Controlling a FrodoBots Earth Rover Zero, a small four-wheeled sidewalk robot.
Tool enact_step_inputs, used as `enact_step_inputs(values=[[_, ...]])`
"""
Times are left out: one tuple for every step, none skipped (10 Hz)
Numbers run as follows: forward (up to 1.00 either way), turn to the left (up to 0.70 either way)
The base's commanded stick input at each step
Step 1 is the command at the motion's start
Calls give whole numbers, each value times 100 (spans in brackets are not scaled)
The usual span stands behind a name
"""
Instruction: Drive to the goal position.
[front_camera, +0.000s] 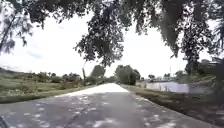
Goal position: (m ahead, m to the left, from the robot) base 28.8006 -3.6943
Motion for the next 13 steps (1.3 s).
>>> enact_step_inputs(values=[[85,6],[85,17],[85,12],[85,6],[85,0],[85,0],[85,0],[85,0],[85,0],[85,0],[85,0],[85,0],[85,0]])
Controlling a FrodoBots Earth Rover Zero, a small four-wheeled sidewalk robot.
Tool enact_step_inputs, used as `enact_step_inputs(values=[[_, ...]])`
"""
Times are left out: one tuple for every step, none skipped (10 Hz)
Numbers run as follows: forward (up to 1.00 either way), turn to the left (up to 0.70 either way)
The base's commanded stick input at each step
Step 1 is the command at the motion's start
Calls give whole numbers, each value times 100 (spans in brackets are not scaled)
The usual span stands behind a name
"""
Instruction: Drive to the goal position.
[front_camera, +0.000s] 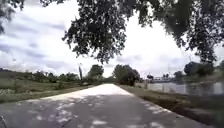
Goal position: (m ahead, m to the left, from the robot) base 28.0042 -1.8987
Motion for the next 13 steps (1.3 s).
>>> enact_step_inputs(values=[[85,0],[85,0],[85,0],[85,0],[85,0],[85,0],[85,0],[85,0],[85,0],[85,28],[85,34],[85,34],[85,34]])
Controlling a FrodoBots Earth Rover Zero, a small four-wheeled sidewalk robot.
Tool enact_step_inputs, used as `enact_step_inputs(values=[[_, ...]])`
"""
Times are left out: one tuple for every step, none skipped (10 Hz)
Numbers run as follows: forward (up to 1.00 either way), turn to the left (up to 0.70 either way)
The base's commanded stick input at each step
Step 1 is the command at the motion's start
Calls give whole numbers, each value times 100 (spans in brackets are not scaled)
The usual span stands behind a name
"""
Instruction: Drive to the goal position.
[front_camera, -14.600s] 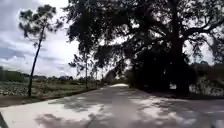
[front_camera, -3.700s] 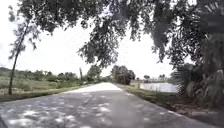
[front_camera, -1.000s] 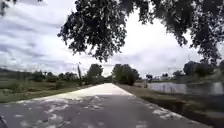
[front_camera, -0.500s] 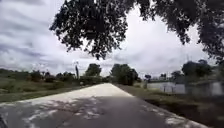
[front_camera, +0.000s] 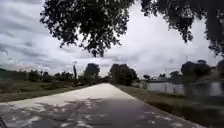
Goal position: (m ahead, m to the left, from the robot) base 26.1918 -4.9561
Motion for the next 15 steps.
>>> enact_step_inputs(values=[[85,34],[85,34],[85,34],[85,34],[85,34],[85,34],[85,0],[85,0],[85,0],[85,0],[85,0],[85,0],[85,0],[85,-4],[85,-30]])
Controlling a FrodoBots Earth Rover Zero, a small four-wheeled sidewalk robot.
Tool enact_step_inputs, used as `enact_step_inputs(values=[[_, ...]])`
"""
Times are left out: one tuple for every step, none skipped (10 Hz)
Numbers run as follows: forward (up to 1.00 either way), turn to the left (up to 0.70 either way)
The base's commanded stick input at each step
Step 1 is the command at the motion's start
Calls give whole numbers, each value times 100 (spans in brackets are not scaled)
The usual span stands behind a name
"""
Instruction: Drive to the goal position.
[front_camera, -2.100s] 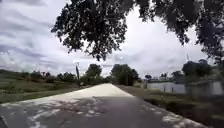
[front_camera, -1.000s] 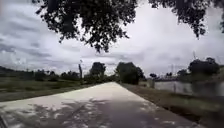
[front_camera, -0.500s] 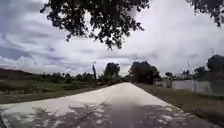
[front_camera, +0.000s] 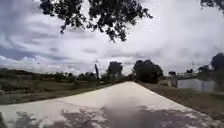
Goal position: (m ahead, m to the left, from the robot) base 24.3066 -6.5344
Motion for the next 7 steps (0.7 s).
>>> enact_step_inputs(values=[[85,-13],[85,0],[85,0],[85,0],[85,0],[85,0],[85,0]])
